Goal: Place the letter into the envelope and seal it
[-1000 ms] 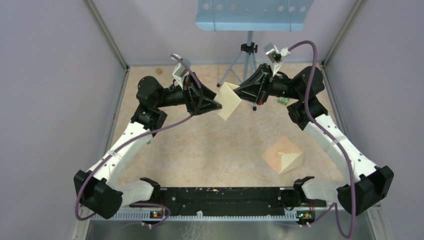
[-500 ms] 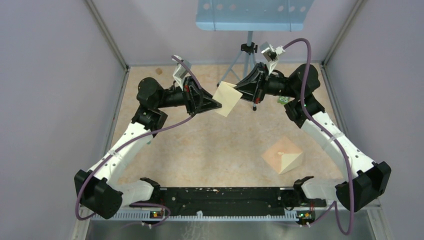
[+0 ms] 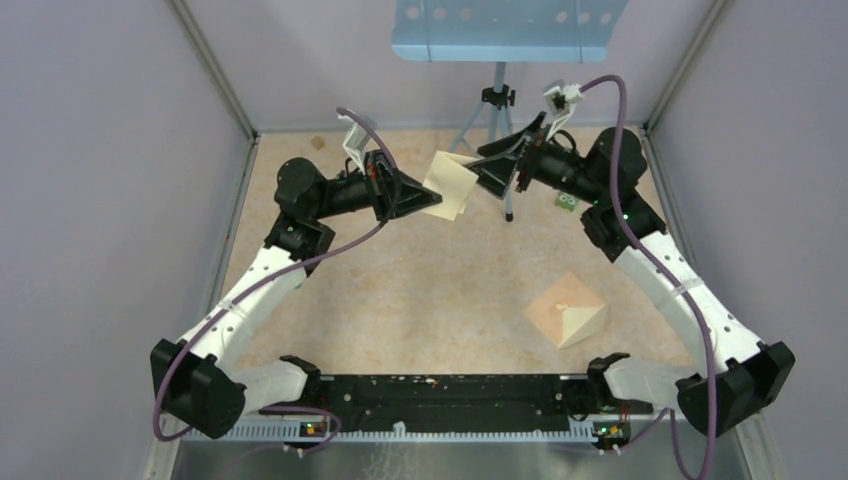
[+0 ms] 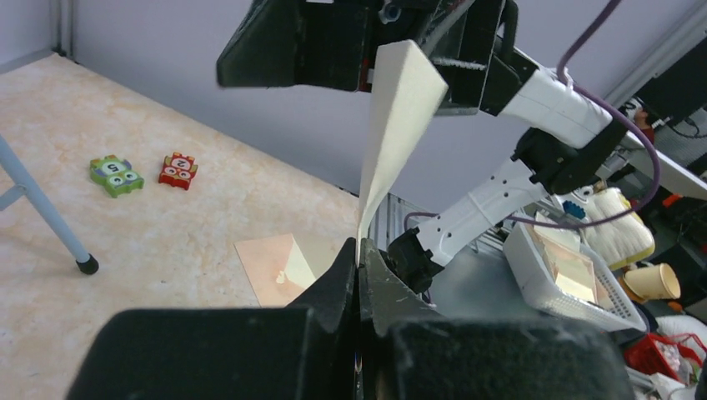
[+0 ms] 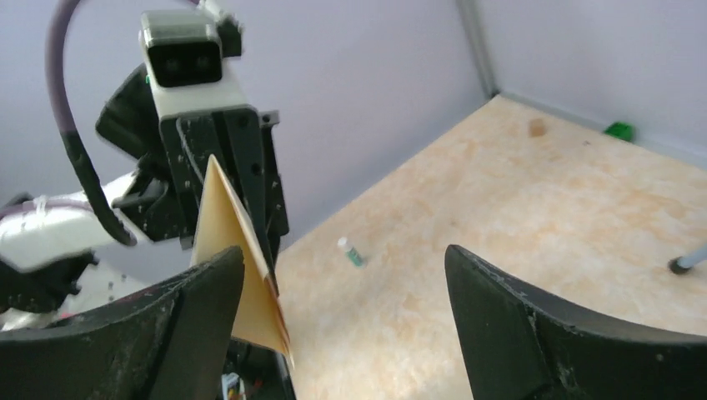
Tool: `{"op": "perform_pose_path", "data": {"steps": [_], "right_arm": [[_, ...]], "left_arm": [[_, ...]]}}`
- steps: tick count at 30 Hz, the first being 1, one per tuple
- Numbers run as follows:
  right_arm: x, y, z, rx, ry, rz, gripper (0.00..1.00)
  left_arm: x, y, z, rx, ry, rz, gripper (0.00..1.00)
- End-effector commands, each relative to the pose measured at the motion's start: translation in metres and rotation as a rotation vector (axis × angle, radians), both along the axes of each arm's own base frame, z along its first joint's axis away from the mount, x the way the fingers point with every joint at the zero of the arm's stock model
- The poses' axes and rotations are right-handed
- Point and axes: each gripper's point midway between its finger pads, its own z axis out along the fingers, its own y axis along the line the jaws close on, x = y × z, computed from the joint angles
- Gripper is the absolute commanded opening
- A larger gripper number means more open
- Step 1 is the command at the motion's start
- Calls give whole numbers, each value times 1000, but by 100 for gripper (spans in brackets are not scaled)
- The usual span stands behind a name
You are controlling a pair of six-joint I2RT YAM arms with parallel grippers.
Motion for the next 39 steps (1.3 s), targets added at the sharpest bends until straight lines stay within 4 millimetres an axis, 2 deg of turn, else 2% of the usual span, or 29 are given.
{"op": "perform_pose_path", "data": {"steps": [1, 3, 4, 9, 13, 15, 19, 27, 32, 39], "right_arm": [[21, -60, 28, 133, 23, -277, 90], [21, -80, 30, 209, 36, -303, 92], [15, -83, 35, 240, 5, -286, 93], [-11, -60, 34, 274, -18, -75, 94], [-21, -32, 31, 235, -43, -38, 94], [-24, -22, 31, 226, -43, -29, 94], [-22, -15, 30, 250, -13, 0, 89], [-22, 1, 22, 277, 47, 61, 61], [-20, 0, 21, 294, 66, 53, 51], [-17, 3, 11, 276, 111, 46, 27]], "left_arm": [[3, 9, 24, -85, -7, 67, 0], [2, 9, 27, -100, -2, 58, 0], [0, 9, 29, -108, 1, 49, 0], [-1, 6, 32, -131, 27, 3, 0], [3, 2, 28, -129, 58, -16, 0], [2, 0, 27, -131, 62, -37, 0], [2, -4, 25, -137, 80, -55, 0], [6, -10, 15, -135, 108, -68, 0], [8, -14, 10, -130, 125, -75, 0], [14, -17, -3, -123, 156, -70, 0]]}}
